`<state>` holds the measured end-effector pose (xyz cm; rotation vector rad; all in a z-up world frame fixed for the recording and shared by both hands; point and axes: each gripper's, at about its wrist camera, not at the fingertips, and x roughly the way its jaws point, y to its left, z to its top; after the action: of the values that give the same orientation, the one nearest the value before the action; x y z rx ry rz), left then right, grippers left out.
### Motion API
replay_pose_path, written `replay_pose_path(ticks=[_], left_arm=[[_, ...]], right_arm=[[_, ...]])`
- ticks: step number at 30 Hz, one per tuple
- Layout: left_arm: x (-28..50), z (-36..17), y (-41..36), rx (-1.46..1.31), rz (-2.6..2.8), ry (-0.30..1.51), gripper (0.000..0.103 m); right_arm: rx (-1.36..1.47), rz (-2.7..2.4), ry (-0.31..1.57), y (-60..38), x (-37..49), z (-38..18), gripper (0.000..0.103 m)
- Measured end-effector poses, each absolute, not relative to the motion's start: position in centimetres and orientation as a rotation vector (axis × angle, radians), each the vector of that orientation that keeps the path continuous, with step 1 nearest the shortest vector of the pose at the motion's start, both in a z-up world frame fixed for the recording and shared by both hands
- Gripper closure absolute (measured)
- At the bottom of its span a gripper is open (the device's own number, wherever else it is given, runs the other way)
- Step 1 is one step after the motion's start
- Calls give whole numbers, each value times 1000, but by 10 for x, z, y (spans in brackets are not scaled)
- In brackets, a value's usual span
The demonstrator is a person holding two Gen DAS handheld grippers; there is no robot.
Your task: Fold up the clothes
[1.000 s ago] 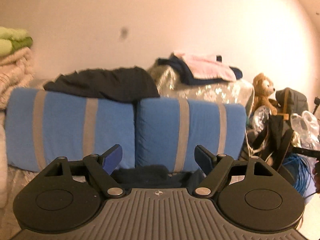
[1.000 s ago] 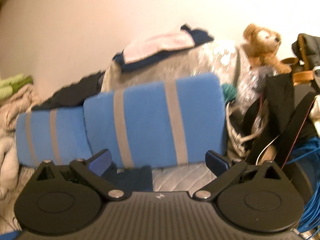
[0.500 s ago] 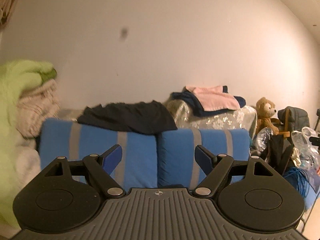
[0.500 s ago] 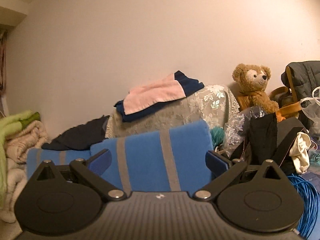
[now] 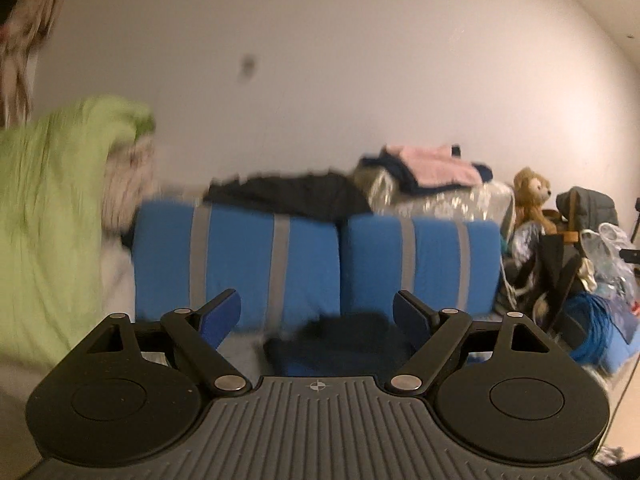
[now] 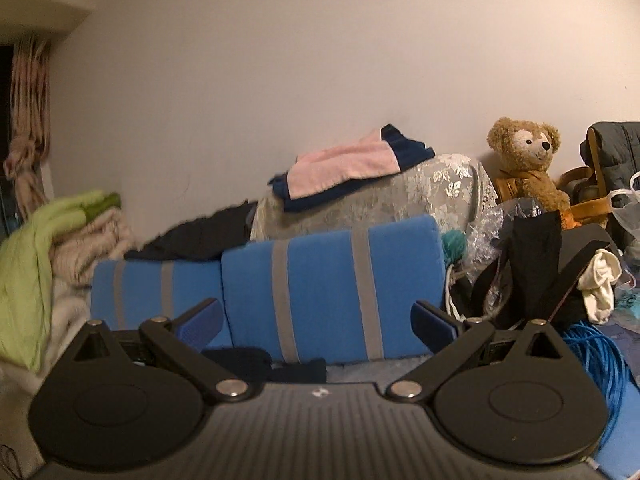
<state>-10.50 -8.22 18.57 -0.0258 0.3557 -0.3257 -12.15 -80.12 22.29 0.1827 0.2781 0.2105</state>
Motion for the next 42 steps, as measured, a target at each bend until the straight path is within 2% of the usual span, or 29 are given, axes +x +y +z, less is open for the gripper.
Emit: replay_pose_path(ticks=[19,28,32,37,38,40,41,42], left_arm=[[-84,6,-57,-327,-437,618,20],[-64,-56,-38,-603,-466,764,21],[-62,-75,-29,-746,-515,810,43],[-60,-99,-20,-921,-579,863,53],[-60,-102,-21,-950,-598,870,62],[-62,-105,-22,-990,-616,870,71],[-63,-105,-22,-1006,-622,870,81],[-63,-105,-22,-1023,-627,870,85]], right_arm=[[171,325,493,-773,-129,49,0],[227,354,573,-760,-121,9,0],[236,360,587,-759,-120,5,0],[243,361,614,-759,-119,-1,0],[248,363,619,-760,-118,-3,0],[256,366,629,-760,-117,-6,0],[260,368,634,-760,-116,-7,0],[263,371,637,-760,-116,-9,0]])
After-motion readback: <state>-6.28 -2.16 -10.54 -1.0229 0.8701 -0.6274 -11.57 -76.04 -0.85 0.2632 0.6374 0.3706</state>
